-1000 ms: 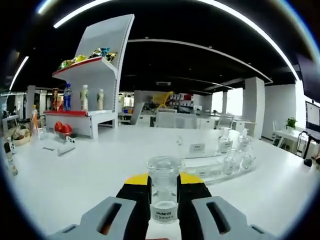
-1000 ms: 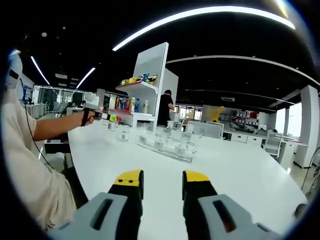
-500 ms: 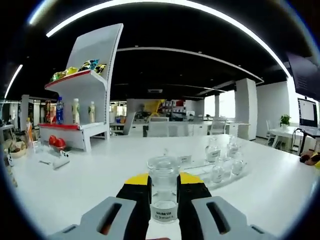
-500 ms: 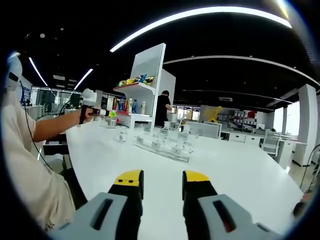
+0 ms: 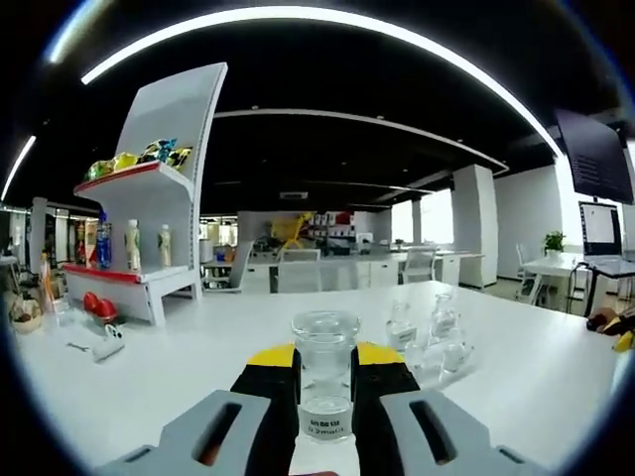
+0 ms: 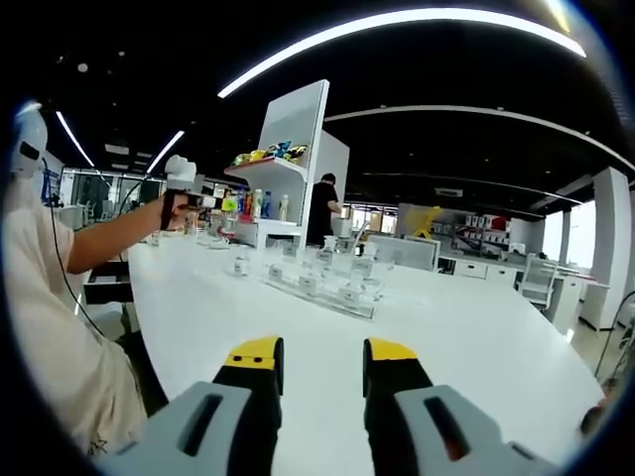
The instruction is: Identify the label on the chemical reagent bottle, grasp the chemical reagent bottle, and place it in the designated position on the reagent rack
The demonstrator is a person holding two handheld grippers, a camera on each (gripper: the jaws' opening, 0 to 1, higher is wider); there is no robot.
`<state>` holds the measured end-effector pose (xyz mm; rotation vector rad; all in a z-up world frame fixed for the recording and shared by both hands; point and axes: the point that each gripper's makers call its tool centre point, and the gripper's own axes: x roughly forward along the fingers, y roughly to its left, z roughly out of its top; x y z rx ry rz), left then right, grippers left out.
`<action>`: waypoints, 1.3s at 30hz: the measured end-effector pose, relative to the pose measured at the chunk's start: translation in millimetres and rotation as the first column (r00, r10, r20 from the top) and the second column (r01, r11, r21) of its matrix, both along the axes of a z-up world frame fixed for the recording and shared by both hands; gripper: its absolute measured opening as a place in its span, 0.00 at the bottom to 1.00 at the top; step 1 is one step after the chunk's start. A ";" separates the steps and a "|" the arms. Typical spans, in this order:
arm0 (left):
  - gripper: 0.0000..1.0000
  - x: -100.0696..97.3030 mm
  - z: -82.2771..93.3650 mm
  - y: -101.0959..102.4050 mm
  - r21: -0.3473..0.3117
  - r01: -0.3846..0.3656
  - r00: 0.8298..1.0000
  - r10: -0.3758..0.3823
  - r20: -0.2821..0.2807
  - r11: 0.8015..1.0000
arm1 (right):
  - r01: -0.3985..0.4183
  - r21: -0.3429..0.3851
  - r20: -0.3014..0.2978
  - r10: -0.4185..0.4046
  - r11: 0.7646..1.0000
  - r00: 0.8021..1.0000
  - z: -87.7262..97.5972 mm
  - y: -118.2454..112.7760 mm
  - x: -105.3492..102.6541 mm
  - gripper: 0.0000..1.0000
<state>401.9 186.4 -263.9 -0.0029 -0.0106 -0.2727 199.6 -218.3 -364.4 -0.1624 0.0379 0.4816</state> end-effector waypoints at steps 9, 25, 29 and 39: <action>0.20 26.8 13.1 -7.5 0.007 0.007 1.000 -0.007 0.006 1.000 | -0.006 -0.008 -0.014 0.006 1.000 1.000 -0.7 1.7 8.5 0.32; 0.20 55.4 20.6 -18.1 0.020 -0.011 1.000 0.010 0.021 1.000 | 0.005 -0.019 -0.042 -0.006 1.000 0.999 -10.1 0.0 12.6 0.33; 0.20 59.7 23.8 -17.3 0.002 -0.002 1.000 0.002 0.024 1.000 | 0.009 -0.016 -0.044 -0.009 1.000 0.999 -10.9 -0.7 14.1 0.33; 0.20 70.5 38.3 -22.9 0.009 0.004 0.999 -0.004 0.052 1.000 | 0.009 -0.020 -0.063 -0.010 1.000 0.998 -14.6 3.9 19.2 0.33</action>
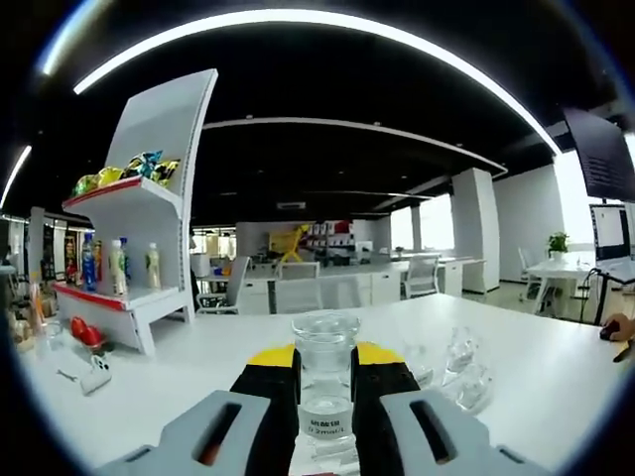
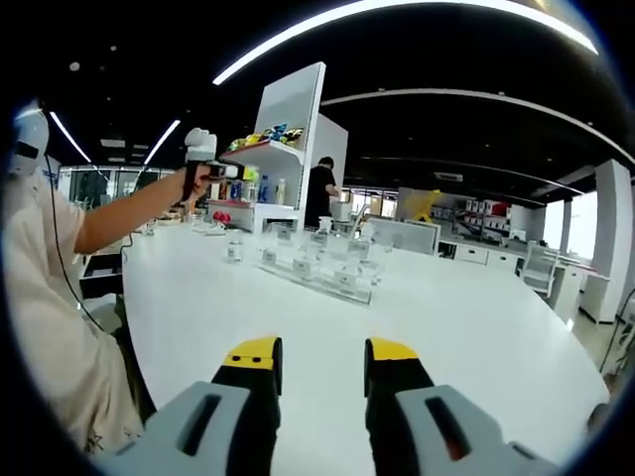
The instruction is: Identify the label on the chemical reagent bottle, grasp the chemical reagent bottle, and place it in the designated position on the reagent rack
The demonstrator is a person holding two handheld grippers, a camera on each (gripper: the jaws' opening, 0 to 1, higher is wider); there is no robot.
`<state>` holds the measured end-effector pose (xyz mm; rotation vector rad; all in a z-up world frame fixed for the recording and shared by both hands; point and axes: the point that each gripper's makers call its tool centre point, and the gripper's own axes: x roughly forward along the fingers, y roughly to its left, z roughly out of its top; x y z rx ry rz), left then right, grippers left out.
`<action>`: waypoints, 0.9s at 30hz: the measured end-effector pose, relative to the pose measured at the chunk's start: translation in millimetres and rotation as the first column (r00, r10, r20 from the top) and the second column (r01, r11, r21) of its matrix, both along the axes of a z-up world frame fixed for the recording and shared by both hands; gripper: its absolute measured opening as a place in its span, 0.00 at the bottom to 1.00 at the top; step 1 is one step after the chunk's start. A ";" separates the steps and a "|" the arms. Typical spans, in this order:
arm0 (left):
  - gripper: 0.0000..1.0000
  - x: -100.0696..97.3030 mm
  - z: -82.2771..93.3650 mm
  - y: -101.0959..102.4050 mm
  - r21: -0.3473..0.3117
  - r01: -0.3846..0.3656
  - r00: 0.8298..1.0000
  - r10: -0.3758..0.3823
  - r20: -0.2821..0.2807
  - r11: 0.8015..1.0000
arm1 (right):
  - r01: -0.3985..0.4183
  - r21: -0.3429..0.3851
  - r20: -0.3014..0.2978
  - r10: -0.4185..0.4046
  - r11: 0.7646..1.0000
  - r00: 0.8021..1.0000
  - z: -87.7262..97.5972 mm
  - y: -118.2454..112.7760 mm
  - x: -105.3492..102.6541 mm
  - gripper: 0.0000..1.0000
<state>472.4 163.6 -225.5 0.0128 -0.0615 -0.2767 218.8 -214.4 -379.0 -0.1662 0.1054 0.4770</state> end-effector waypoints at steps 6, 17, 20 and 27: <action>0.20 9.5 4.8 -5.1 -0.005 -0.005 1.000 0.005 0.006 1.000 | -0.007 0.005 -0.001 0.007 1.000 1.000 1.6 4.4 2.9 0.33; 0.20 37.5 1.9 -11.3 -0.003 -0.018 1.000 0.018 -0.002 1.000 | -0.008 0.013 -0.021 0.008 1.000 1.000 -6.2 4.8 8.0 0.33; 0.20 43.5 -0.1 -15.5 0.000 -0.020 1.000 0.020 0.002 1.000 | -0.007 0.017 -0.023 0.007 1.000 1.000 -6.8 4.0 8.0 0.33; 0.20 55.0 -2.3 -25.7 -0.001 -0.029 0.999 0.029 0.025 1.000 | -0.003 0.019 -0.024 0.004 1.000 1.000 -7.1 4.5 8.3 0.32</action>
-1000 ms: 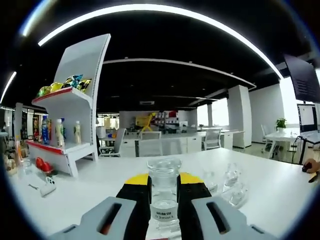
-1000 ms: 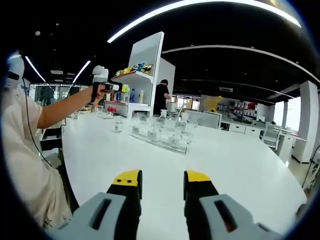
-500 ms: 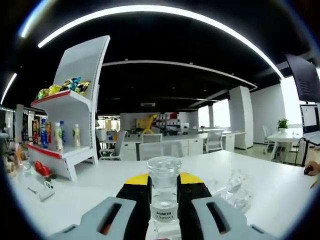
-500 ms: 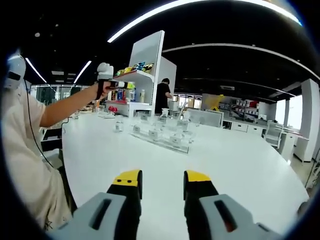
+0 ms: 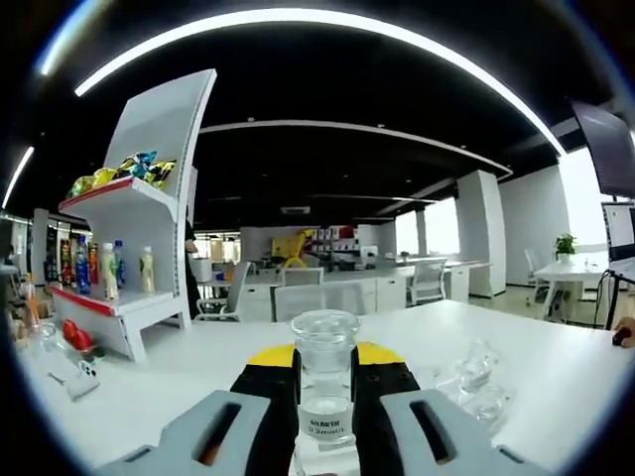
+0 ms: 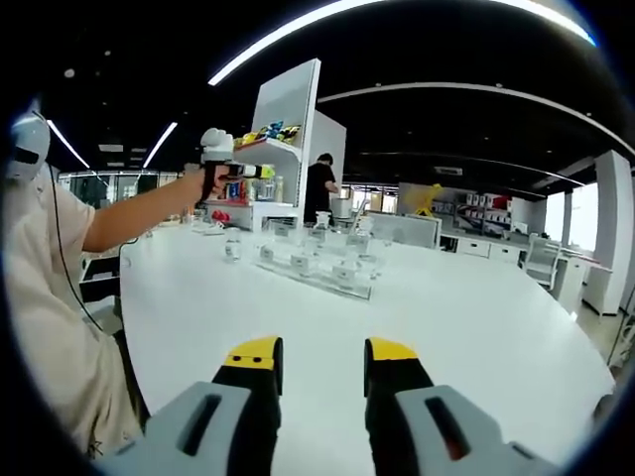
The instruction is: Identify the label on the chemical reagent bottle, grasp the chemical reagent bottle, and place it in the designated position on the reagent rack
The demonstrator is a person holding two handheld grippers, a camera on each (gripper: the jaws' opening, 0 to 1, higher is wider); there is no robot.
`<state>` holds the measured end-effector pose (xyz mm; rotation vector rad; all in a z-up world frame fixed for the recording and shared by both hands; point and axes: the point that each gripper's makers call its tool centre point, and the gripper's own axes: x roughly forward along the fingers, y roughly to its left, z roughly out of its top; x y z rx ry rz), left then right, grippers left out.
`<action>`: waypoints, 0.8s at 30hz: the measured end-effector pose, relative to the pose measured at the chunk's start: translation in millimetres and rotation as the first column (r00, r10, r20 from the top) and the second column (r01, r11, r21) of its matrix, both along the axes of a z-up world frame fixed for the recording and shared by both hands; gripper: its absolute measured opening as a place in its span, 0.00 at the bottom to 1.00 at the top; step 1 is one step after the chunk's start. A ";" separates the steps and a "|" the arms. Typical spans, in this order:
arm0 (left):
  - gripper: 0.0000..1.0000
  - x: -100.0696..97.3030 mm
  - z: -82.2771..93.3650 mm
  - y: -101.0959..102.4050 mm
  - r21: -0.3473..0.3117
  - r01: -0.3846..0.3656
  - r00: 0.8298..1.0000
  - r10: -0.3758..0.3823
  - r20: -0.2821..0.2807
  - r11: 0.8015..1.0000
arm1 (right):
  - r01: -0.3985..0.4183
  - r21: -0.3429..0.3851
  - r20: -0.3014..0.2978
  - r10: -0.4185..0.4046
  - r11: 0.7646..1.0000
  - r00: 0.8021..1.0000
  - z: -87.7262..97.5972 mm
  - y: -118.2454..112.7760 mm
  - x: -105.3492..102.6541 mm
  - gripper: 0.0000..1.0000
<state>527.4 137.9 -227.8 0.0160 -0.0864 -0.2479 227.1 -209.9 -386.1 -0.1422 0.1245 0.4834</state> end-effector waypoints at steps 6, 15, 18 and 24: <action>0.20 15.0 2.6 0.6 -0.001 -0.033 0.999 0.033 0.010 0.999 | -0.008 0.002 -0.004 0.008 1.000 1.000 -1.9 0.2 2.1 0.32; 0.20 21.5 2.7 4.0 0.002 -0.051 0.999 0.051 0.011 0.999 | -0.013 0.012 -0.004 0.013 1.000 1.000 -4.4 -2.2 2.2 0.32; 0.20 23.3 0.7 4.3 0.000 -0.052 0.999 0.052 0.005 0.999 | -0.012 0.013 -0.006 0.012 1.000 1.000 -6.0 -4.4 2.8 0.32; 0.20 25.9 -0.2 2.5 -0.011 -0.054 0.999 0.054 0.001 0.998 | -0.009 0.015 -0.006 0.009 1.000 1.000 -6.1 -7.0 3.8 0.32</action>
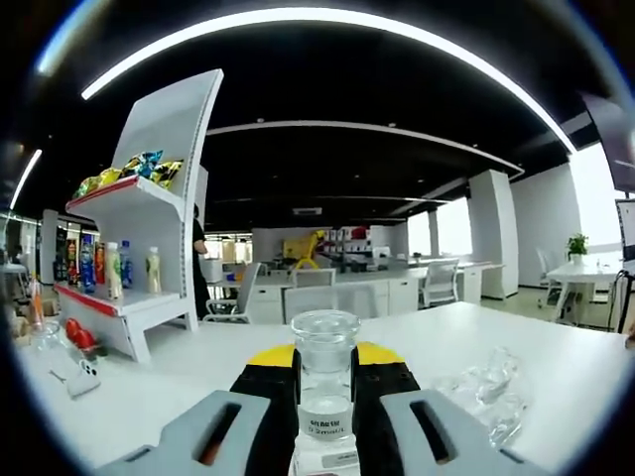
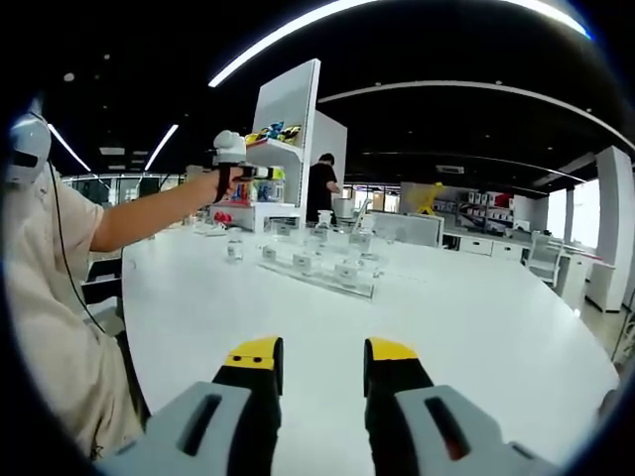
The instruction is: Identify the label on the chemical reagent bottle, grasp the chemical reagent bottle, and place it in the designated position on the reagent rack
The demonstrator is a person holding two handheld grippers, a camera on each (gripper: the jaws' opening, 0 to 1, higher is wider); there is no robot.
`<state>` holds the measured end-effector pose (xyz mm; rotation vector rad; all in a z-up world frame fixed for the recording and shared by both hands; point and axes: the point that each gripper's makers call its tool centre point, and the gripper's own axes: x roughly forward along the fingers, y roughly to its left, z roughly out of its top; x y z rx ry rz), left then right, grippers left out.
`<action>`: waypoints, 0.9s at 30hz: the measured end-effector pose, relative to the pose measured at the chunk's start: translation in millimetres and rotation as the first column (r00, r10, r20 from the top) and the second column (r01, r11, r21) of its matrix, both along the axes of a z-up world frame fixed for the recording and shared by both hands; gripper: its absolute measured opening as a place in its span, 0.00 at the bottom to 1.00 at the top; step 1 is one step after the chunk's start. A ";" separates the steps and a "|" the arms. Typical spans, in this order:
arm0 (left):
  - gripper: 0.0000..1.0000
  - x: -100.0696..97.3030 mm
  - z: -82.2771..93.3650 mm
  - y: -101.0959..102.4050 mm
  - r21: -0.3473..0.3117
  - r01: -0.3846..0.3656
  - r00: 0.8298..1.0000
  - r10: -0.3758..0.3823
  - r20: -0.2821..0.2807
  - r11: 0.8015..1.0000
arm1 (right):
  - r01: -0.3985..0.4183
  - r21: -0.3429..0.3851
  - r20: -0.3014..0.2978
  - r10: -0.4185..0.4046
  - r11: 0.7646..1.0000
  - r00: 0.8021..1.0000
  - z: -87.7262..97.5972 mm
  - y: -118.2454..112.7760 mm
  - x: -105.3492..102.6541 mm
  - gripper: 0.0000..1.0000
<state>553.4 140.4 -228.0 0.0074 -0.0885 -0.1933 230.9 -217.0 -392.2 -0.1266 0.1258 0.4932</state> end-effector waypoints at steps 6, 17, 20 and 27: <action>0.20 6.0 -3.9 -2.4 -0.007 -0.006 1.000 0.006 0.000 1.000 | 0.004 -0.002 -0.003 -0.004 1.000 1.000 -0.8 -3.2 1.7 0.32; 0.20 25.3 -20.3 -10.4 -0.035 -0.019 1.000 0.018 -0.018 0.999 | 0.012 0.000 -0.004 -0.012 1.000 1.000 -0.4 -9.7 5.1 0.32; 0.20 28.5 -23.0 -11.9 -0.041 -0.033 0.999 0.032 -0.011 0.999 | 0.020 -0.003 -0.008 -0.020 1.000 1.000 -0.8 -13.0 5.7 0.32; 0.20 32.9 -30.2 -14.6 -0.029 -0.058 0.998 0.058 0.006 0.998 | 0.027 0.002 -0.009 -0.027 1.000 1.000 -1.5 -16.9 7.1 0.32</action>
